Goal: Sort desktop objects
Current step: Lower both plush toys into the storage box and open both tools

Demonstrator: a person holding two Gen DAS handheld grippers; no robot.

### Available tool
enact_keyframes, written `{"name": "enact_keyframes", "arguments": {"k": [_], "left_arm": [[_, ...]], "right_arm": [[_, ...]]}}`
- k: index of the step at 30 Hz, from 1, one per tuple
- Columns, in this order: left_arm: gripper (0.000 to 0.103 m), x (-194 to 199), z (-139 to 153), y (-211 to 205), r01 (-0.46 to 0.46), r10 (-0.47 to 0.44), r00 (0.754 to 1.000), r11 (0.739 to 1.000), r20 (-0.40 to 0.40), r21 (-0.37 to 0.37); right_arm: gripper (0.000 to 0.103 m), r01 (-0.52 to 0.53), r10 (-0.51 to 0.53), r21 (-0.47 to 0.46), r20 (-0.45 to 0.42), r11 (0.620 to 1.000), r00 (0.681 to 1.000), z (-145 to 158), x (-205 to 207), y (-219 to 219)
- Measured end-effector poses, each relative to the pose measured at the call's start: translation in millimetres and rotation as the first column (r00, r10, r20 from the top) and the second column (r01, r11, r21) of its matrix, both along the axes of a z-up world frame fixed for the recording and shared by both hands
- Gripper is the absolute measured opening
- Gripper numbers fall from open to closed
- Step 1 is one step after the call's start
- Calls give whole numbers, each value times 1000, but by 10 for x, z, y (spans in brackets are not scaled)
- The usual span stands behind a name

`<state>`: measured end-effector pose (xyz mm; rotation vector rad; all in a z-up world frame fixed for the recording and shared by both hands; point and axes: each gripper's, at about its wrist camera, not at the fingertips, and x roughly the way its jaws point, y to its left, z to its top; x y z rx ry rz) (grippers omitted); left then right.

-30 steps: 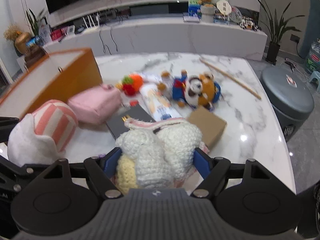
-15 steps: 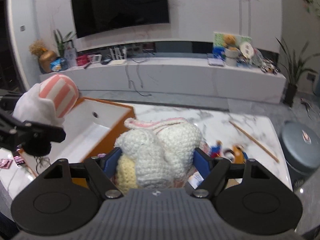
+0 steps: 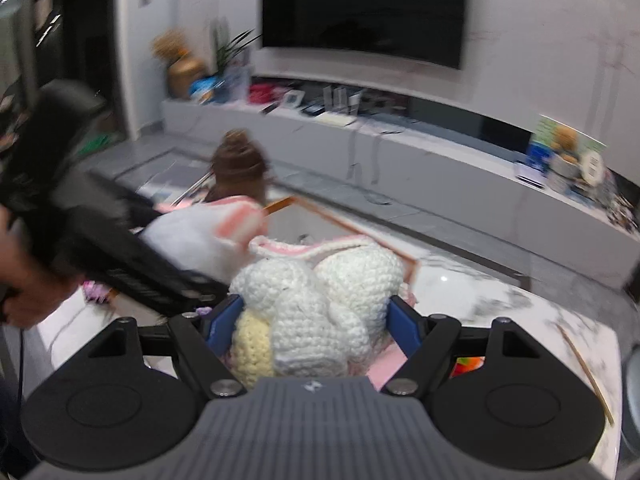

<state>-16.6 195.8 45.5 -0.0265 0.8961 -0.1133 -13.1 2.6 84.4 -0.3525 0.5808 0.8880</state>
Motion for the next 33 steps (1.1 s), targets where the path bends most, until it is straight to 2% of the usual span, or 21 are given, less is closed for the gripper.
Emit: {"name": "enact_keyframes", "arguments": {"k": [3,5,11,17,26,33], "left_arm": [[91,13,-45,99,-24,24,1000,999,-13,28],[91,7,-66,151,-32,33,999,998,-20,63],[91,42,-211,162,-9,21,996,991,-88,131],[91,61,-328,88,46,-23,991,983,-130,179],[90,169,-595,54,102,-54,972,974,-228,201],[90,206,-698,88,104,-52,963,977,-265,188]], "right_arm": [[77,-30,31,-55,24,998,999,-176,1,216],[77,-52,51,-63,-9,997,999,-279,32,308],[77,-128,128,-155,-9,980,992,-474,96,587],[77,-250,249,-269,-38,930,968,-612,129,807],[77,-359,335,-405,-133,841,933,-812,75,934],[77,-385,313,-390,-236,837,920,-873,208,947]]}}
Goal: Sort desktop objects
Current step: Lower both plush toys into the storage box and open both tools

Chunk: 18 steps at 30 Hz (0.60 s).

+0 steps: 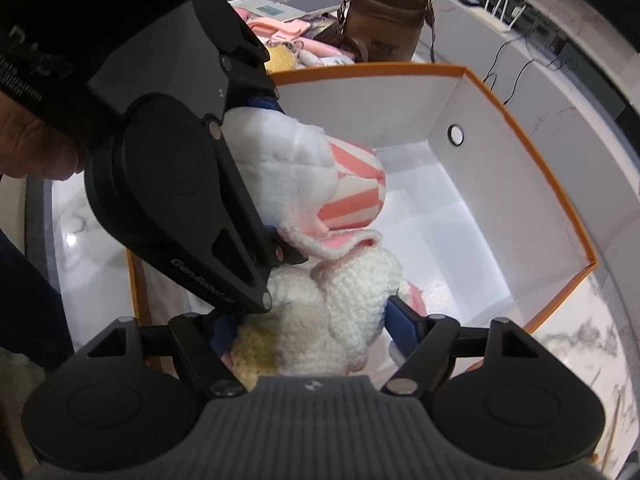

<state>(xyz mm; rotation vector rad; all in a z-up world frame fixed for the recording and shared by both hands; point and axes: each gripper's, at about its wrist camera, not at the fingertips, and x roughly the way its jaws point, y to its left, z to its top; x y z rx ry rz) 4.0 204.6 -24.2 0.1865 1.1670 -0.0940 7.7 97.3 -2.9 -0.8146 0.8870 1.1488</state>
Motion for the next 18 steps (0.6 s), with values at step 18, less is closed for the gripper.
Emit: {"name": "enact_keyframes", "arguments": {"k": [18], "left_arm": [[95,35,59,31,-33,33,999,999,6,-44]], "right_arm": [[83,6,-5,21,-70,1000,998,-34,79,162]]}}
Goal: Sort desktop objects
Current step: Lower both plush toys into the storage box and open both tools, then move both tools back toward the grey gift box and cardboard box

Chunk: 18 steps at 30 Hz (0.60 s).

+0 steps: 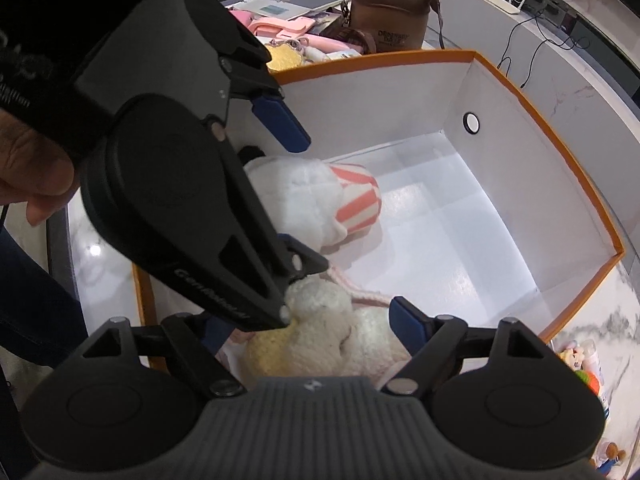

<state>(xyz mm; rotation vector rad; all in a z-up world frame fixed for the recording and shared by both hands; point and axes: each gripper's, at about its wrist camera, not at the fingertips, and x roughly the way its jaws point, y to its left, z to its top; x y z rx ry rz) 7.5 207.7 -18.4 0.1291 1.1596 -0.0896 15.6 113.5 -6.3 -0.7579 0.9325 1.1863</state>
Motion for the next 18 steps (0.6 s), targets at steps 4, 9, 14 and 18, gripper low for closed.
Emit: {"name": "enact_keyframes", "arguments": {"k": [4,9,14,18], "left_arm": [[95,2,28,-22,9,-9,1000,1000,14,-5],[95,-12,47,-47,11,-11,1000,1000,25,-1],[95,-37,188,-62,-4,5,997,1000,75,-14],[95,-34,332,-131,1,5,992,999,122,-50]], "right_arm": [[83,-5,5,9,7,1000,1000,29,-21,9],[83,4,-5,34,20,999,1000,107,-21,-55],[83,34,-36,82,26,996,999,249,22,-211],[83,66,-70,138,24,988,997,388,55,-415]]}}
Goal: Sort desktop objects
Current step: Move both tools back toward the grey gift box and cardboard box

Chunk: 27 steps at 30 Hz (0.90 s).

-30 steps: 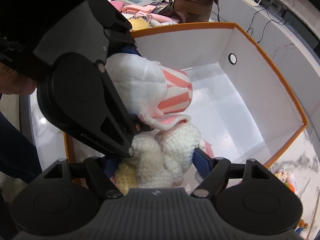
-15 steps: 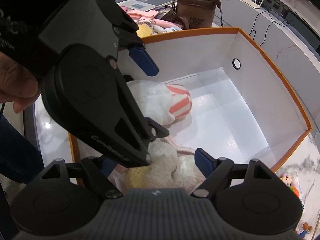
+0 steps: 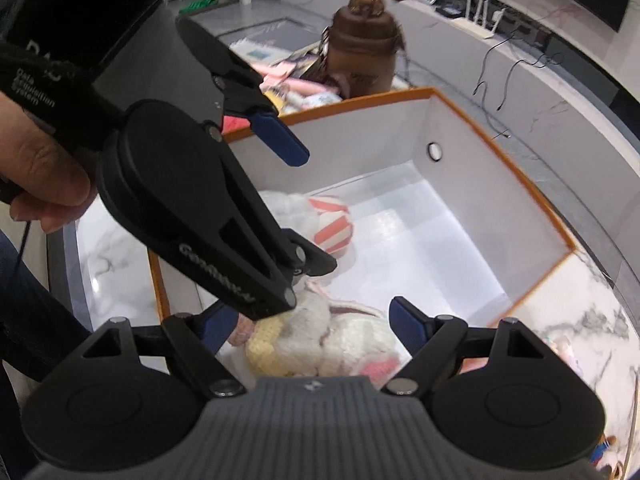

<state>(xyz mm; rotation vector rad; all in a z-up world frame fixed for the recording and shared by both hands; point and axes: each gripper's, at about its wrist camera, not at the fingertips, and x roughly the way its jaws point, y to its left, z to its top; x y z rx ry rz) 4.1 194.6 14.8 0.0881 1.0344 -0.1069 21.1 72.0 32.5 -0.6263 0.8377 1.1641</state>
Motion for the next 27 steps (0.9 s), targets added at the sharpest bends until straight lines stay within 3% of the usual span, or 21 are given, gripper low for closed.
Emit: {"name": "enact_keyframes", "arguments": {"k": [16,27], "left_arm": [[95,188,314,-775,96,-88,991,992,104,-81],[95,489,227,-1461,165,-149,982,976,116,-145]], "right_arm": [[85,169,-170,131,-1,977,985,253,129,-1068],[86,394,-389,160,-60,905,919,37,399,-1958]]}}
